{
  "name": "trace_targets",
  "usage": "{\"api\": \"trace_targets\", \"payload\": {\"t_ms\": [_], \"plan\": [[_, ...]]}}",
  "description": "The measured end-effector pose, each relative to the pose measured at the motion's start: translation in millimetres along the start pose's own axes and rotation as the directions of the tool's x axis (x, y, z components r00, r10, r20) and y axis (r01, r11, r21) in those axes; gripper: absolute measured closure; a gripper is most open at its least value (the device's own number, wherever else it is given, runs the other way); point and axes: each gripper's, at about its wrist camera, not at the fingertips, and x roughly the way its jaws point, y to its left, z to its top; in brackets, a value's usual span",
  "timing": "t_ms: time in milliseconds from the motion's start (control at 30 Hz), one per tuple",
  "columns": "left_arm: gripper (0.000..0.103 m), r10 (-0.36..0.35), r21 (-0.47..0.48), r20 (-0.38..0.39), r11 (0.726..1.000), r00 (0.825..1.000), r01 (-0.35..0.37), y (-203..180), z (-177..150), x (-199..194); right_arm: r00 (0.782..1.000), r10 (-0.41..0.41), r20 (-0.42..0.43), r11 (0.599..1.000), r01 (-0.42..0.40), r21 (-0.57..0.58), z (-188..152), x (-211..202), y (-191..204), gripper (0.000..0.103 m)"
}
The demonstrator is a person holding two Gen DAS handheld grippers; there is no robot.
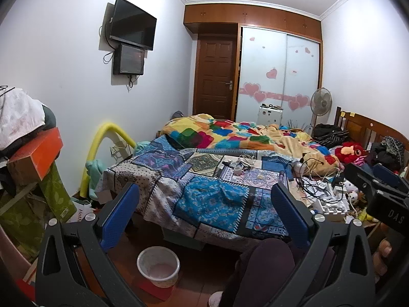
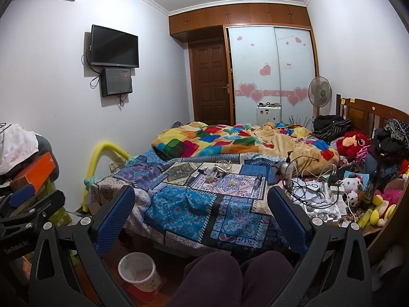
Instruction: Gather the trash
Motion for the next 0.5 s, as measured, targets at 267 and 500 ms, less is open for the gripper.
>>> {"api": "trace_targets", "payload": {"t_ms": [267,500], "plan": [[0.000,0.002,0.006,-0.022,1.000,1.000,-0.002,-4,15,38,0.996,-0.085,0.016,0.996,0.085,0.002,17,31,-24,0.000],[0.000,-0.016,-0.013,-0.052,1.000,0.999,0.015,-14,38,93,0.987,-0.160,-0.003,0.987,0.160,0.005,36,71,-54,0.000]]}}
